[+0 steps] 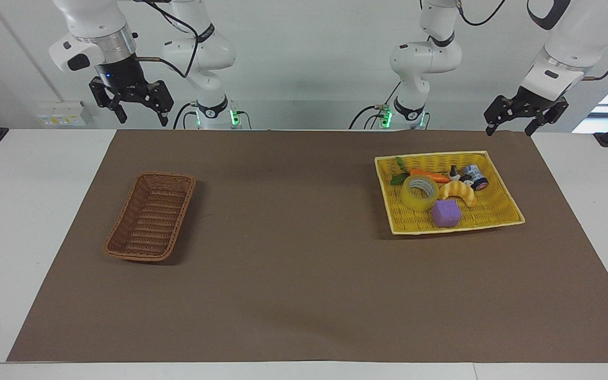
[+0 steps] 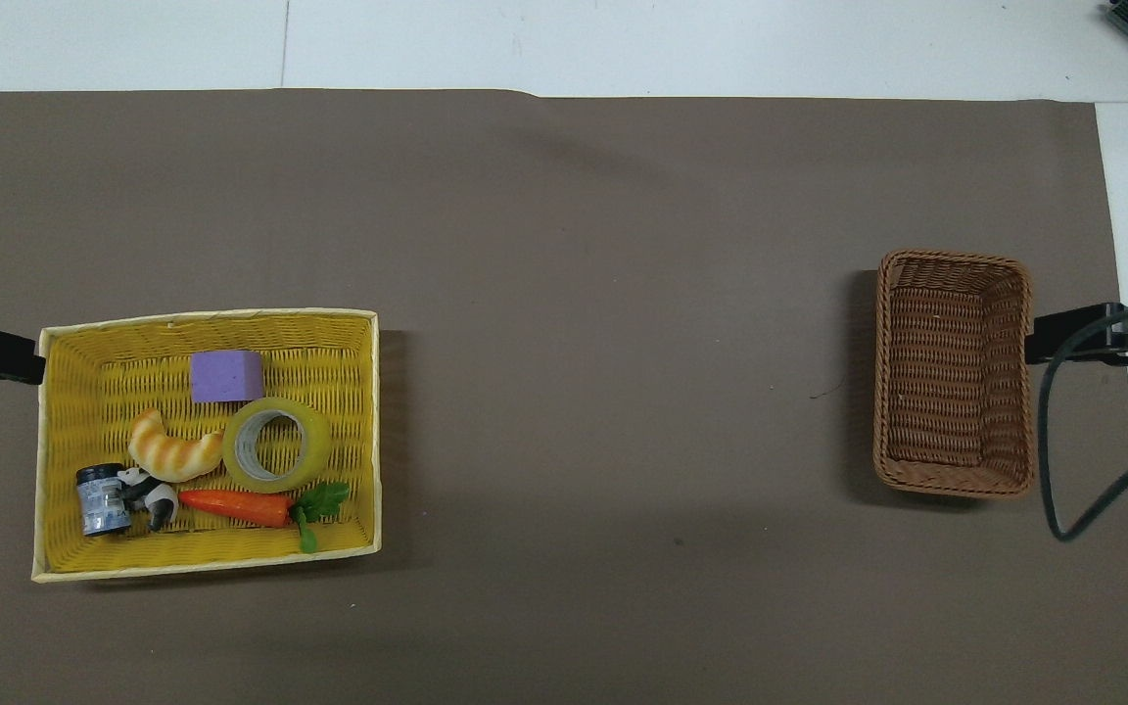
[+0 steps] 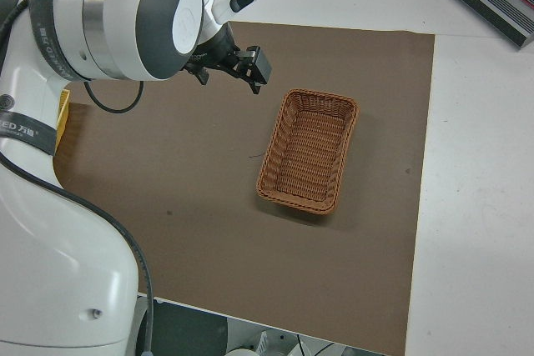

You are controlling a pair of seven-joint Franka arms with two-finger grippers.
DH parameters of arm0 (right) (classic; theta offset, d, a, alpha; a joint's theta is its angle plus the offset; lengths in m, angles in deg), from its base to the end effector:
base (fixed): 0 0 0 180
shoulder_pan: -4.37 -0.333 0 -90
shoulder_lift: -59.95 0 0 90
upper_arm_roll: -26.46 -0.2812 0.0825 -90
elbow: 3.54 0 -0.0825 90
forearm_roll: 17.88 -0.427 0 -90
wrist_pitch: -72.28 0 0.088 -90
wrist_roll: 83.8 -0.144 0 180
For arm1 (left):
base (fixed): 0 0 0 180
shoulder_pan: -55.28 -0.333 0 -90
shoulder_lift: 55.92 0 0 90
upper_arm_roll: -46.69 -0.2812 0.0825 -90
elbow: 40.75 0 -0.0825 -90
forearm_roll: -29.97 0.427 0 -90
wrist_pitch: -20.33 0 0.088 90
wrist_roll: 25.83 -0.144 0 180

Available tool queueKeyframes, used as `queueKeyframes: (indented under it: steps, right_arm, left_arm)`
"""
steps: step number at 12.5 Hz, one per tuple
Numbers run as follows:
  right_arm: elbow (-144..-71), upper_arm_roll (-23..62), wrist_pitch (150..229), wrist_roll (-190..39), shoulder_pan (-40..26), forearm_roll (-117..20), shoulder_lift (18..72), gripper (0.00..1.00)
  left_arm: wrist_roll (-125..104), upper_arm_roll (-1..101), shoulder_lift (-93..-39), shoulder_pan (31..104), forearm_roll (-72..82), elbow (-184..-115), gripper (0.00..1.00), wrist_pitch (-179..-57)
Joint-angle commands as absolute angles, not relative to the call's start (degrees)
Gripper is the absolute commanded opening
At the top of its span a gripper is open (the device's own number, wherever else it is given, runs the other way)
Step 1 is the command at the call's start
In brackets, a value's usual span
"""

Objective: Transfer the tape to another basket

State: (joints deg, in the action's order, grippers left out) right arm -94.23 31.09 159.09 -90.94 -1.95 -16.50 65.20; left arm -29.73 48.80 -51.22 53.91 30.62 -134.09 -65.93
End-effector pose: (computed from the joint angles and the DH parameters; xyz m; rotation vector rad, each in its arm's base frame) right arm 0.5669 0.0114 0.5947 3.1229 -0.1508 0.0388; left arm 0.5660 -0.0062 0.5651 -3.1252 0.1255 0.0657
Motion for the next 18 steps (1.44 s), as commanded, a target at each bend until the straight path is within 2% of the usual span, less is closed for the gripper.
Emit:
queueKeyframes:
  steps: [1,5,10,15,18]
  right_arm:
    - [-93.4,30.9,158.4,-90.0,-1.3,-17.0,64.8,1.00]
    - [-93.4,30.9,158.4,-90.0,-1.3,-17.0,64.8,1.00]
    - [-93.4,30.9,158.4,-90.0,-1.3,-17.0,64.8,1.00]
    - [-93.4,30.9,158.4,-90.0,-1.3,-17.0,64.8,1.00]
    - [-93.4,30.9,158.4,-90.0,-1.3,-17.0,64.8,1.00]
  left_arm:
    - [-30.7,49.3,-49.7,52.7,30.8,-135.8,1.00,-66.0]
    - [-30.5,49.3,-49.3,52.6,30.7,-136.2,1.00,-65.8]
    - [-26.6,49.3,-46.7,52.6,30.1,-140.8,1.00,-67.2]
    - [-18.4,49.9,-46.0,53.8,26.6,-150.3,1.00,-75.5]
    - [-9.3,50.0,-44.8,56.0,26.5,-159.5,1.00,-83.4]
